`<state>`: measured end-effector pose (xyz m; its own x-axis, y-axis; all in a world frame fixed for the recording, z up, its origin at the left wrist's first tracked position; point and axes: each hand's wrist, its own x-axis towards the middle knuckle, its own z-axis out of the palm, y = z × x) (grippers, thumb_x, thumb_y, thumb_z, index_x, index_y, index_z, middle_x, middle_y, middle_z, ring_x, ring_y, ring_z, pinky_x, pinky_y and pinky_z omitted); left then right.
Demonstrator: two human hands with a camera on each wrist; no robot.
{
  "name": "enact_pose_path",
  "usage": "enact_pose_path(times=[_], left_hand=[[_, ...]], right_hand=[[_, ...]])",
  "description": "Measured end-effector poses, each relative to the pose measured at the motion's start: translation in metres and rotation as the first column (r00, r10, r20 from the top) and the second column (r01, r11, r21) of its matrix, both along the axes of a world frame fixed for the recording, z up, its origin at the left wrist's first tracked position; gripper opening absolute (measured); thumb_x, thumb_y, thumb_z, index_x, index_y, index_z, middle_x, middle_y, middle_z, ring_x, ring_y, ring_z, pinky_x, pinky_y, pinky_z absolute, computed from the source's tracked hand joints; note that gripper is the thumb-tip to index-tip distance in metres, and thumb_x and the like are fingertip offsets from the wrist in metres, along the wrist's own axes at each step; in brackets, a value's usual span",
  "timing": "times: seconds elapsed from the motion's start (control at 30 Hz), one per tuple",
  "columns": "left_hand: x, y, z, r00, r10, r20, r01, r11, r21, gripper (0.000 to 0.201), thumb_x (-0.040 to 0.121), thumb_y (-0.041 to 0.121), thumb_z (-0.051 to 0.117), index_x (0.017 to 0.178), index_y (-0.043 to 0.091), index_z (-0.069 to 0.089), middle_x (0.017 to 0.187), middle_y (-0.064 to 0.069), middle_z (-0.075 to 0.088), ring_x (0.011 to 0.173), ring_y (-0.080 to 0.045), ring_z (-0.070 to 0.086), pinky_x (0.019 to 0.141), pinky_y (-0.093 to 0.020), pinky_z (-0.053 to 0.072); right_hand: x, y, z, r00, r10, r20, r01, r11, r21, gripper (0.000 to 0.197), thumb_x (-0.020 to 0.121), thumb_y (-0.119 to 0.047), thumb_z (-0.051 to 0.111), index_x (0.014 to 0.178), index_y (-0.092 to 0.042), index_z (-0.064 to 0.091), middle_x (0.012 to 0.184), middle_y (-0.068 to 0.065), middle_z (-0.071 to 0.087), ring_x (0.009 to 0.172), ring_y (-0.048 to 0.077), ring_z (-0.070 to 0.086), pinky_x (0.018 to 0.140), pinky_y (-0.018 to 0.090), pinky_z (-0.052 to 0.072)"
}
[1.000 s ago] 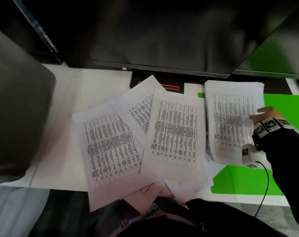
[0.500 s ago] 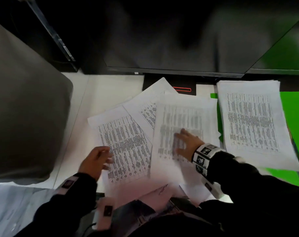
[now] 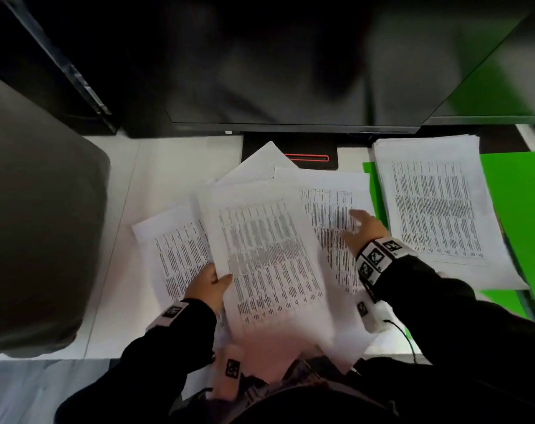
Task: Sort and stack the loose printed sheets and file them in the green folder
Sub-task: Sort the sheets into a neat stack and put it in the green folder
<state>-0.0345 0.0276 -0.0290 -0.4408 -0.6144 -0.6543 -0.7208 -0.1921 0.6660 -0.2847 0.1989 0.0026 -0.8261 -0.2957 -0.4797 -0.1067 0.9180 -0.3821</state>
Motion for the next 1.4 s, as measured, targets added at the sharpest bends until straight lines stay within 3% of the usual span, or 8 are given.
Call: enact_pose_path(times=[0.23,0.4,0.57,0.87,1.0,1.2,1.3,1.4], left_hand=[[0.013,-0.003,0.011,0.995,0.003,0.096,0.004,0.998,-0.066,0.048,0.095,0.015,0.049,0.140,0.007,0.034,0.139,-0.012,0.045,0.129,-0.029,0.043,0.105,-0.041,0.037],[0.012,-0.004,0.006,0.969,-0.199,0.145,0.219,0.965,-0.145,0.032,0.095,0.016,0.047,0.127,0.009,0.048,0.107,0.001,0.055,0.103,-0.018,0.053,0.082,-0.023,0.032],[0.007,-0.009,0.011,0.981,-0.175,0.082,0.185,0.973,-0.139,0.026,0.097,0.022,0.045,0.118,0.014,0.055,0.103,0.000,0.059,0.098,-0.017,0.054,0.080,-0.024,0.034],[-0.004,-0.017,0.025,0.987,-0.032,-0.157,0.015,0.994,-0.108,0.032,0.088,0.018,0.060,0.117,0.026,0.048,0.104,0.015,0.059,0.106,-0.017,0.058,0.085,-0.026,0.042],[-0.006,-0.015,0.027,0.981,-0.001,-0.196,-0.011,0.998,-0.061,0.037,0.086,0.017,0.064,0.119,0.028,0.050,0.102,0.014,0.061,0.103,-0.015,0.058,0.098,-0.033,0.041],[0.012,-0.014,0.022,0.999,0.041,0.010,-0.037,0.971,-0.235,0.021,0.088,0.026,0.061,0.075,0.017,0.047,0.071,0.007,0.047,0.076,-0.018,0.049,0.076,-0.026,0.032],[0.031,-0.018,0.012,0.993,0.112,0.031,-0.103,0.970,-0.220,0.019,0.087,0.025,0.062,0.096,0.009,0.057,0.084,-0.004,0.060,0.087,-0.025,0.056,0.078,-0.028,0.037],[0.043,-0.017,0.005,0.989,0.145,0.035,-0.135,0.969,-0.206,0.035,0.086,0.029,0.063,0.113,0.008,0.057,0.099,-0.005,0.062,0.092,-0.021,0.054,0.085,-0.029,0.039]], right_hand=[[-0.017,-0.006,-0.017,0.977,-0.198,0.078,0.193,0.979,0.070,0.093,0.071,-0.020,0.079,0.144,-0.024,0.021,0.134,0.016,0.045,0.119,0.032,0.052,0.098,0.039,0.042],[-0.028,0.004,-0.013,0.982,-0.176,0.073,0.178,0.984,-0.026,0.055,0.083,-0.015,0.066,0.134,-0.016,0.045,0.115,0.011,0.065,0.107,0.028,0.060,0.089,0.031,0.044],[-0.038,0.014,-0.007,0.959,-0.275,0.065,0.282,0.913,-0.296,0.005,0.085,-0.014,0.064,0.081,-0.016,0.061,0.080,0.007,0.064,0.079,0.026,0.062,0.073,0.034,0.058],[-0.009,0.002,-0.010,0.899,-0.095,0.428,0.327,0.796,-0.510,0.031,0.088,-0.001,0.055,0.063,-0.017,0.047,0.045,-0.003,0.056,0.044,0.013,0.054,0.049,0.024,0.051],[0.012,-0.018,-0.010,0.862,0.030,0.506,0.295,0.781,-0.550,0.027,0.089,0.005,0.050,0.070,-0.014,0.053,0.059,0.008,0.060,0.050,0.020,0.056,0.050,0.024,0.052],[-0.003,-0.035,-0.014,0.949,-0.046,0.311,0.187,0.877,-0.442,0.015,0.091,-0.021,0.052,0.081,-0.023,0.064,0.082,0.001,0.063,0.076,0.019,0.058,0.068,0.024,0.048],[-0.017,-0.037,-0.018,0.993,-0.108,0.039,0.115,0.938,-0.327,0.016,0.086,-0.016,0.058,0.100,-0.019,0.064,0.081,-0.002,0.062,0.078,0.017,0.057,0.055,0.007,0.040],[-0.021,-0.049,-0.021,0.996,-0.030,0.085,0.047,0.979,-0.198,0.045,0.078,-0.023,0.069,0.119,-0.021,0.053,0.106,0.001,0.062,0.096,0.021,0.060,0.078,0.022,0.046]])
